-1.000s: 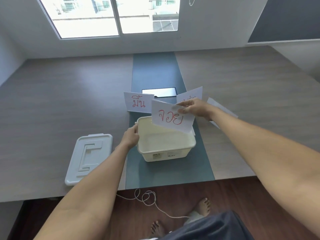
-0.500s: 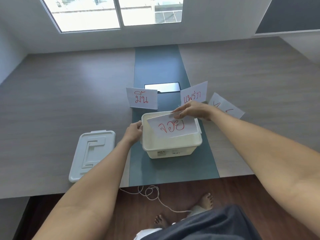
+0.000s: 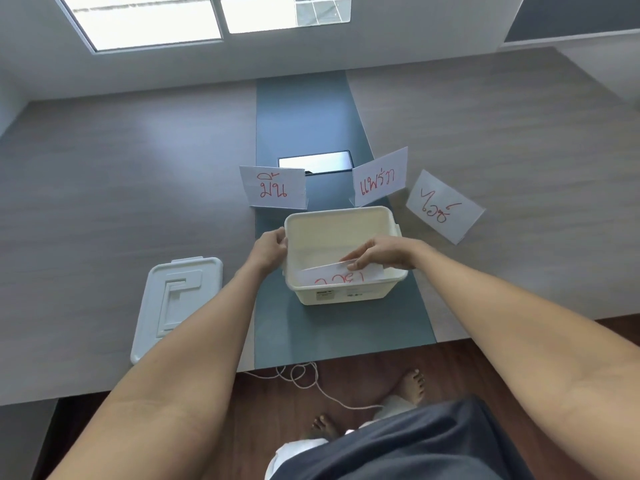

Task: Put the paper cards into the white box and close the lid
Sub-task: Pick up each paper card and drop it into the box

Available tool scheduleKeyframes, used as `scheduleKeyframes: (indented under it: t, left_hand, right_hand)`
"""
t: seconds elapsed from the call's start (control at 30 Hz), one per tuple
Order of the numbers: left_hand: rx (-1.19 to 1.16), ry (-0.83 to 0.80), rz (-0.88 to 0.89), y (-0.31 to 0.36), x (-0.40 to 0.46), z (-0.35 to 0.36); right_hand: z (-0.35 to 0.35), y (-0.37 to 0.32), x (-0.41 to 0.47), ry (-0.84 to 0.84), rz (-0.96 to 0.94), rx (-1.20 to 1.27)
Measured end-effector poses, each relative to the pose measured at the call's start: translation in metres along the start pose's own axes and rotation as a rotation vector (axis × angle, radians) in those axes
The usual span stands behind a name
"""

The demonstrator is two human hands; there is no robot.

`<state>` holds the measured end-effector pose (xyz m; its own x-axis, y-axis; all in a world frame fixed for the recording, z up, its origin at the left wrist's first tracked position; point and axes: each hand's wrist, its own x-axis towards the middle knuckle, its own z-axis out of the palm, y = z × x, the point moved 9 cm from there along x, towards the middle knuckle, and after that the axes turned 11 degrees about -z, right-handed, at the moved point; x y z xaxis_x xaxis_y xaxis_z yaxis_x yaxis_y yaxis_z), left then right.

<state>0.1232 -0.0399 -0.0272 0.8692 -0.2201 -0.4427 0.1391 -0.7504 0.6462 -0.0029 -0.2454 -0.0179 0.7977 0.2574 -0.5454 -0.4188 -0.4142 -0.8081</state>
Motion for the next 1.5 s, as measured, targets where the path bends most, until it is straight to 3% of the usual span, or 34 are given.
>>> scheduleKeyframes:
  t: [0.2,0.37,0.47,0.57,0.7,0.8,0.93,1.1,1.23,1.4,1.5]
  left_hand:
    - [0.035,0.093,0.055,0.023,-0.007,0.007]
    - [0.068,0.108,0.125,0.031,-0.007,0.022]
    - [0.093,0.115,0.124,0.032,-0.008,0.028]
    - [0.099,0.132,0.148,0.038,-0.01,0.033]
    - [0.071,0.141,0.178,0.045,-0.007,0.039]
    - [0.053,0.152,0.193,0.047,-0.007,0.043]
    - [0.064,0.118,0.203,0.044,-0.005,0.048]
    - [0.093,0.097,0.216,0.04,-0.002,0.048]
    - [0.088,0.102,0.206,0.04,-0.003,0.049]
    - [0.062,0.116,0.178,0.042,-0.01,0.051]
    - [0.046,0.11,0.172,0.042,-0.015,0.053]
  right_hand:
    - [-0.004,0.025,-0.004,-0.026,0.077,-0.088]
    - [-0.009,0.022,-0.009,-0.075,0.082,-0.013]
    - [-0.039,0.008,-0.014,0.088,-0.043,0.067]
    - [-0.089,-0.001,-0.031,0.36,-0.151,0.086]
    - [-0.16,0.008,-0.061,0.768,-0.117,-0.196]
    - [-0.194,0.024,-0.079,0.905,-0.03,-0.414]
    - [-0.215,0.051,-0.082,0.929,0.08,-0.627]
    - [-0.208,0.09,-0.068,0.835,0.205,-0.64]
    - [-0.215,0.088,-0.07,0.912,0.237,-0.784]
    - [-0.201,0.099,-0.062,0.687,0.3,-0.644]
    - [-0.185,0.091,-0.063,0.696,0.296,-0.675]
